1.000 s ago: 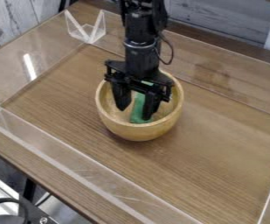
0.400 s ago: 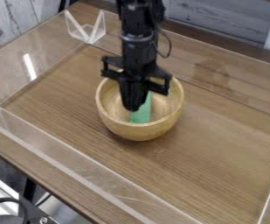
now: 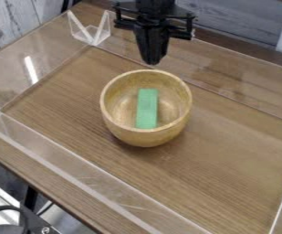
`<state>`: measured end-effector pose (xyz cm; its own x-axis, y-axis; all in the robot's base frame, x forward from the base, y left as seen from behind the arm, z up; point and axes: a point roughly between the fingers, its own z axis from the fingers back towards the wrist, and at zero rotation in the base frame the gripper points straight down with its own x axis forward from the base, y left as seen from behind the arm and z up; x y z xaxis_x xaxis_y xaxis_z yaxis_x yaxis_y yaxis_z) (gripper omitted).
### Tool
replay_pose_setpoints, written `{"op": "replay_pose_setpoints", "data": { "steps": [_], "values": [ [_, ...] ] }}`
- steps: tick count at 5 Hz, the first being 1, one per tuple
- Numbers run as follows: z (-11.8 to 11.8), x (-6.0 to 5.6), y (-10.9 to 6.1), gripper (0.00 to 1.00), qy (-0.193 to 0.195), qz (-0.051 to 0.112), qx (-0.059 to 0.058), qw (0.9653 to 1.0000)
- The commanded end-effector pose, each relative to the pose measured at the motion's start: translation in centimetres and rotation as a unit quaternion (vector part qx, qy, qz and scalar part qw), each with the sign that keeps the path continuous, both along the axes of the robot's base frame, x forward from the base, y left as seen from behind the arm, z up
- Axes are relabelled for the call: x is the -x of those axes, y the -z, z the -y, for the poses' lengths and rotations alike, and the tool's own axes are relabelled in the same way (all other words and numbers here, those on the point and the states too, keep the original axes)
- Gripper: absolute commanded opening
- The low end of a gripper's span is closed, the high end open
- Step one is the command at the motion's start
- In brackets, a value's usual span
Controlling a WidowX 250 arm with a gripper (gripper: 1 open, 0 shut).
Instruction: Remove the green block from inside the brown bowl and put it on the table
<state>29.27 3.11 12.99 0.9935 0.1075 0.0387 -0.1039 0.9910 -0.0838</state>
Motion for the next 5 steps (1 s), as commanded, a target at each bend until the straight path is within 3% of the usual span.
{"op": "replay_pose_setpoints", "data": {
  "steps": [1,3,5],
  "values": [
    [0.3,0.1,-1.1,0.00,0.013,0.020,-0.008,0.9997],
    [0.9,1.4,2.0,0.00,0.037,-0.009,-0.009,0.9992],
    [4.8,2.3,3.9,0.00,0.096,-0.023,-0.002,0.9951]
  ]
}}
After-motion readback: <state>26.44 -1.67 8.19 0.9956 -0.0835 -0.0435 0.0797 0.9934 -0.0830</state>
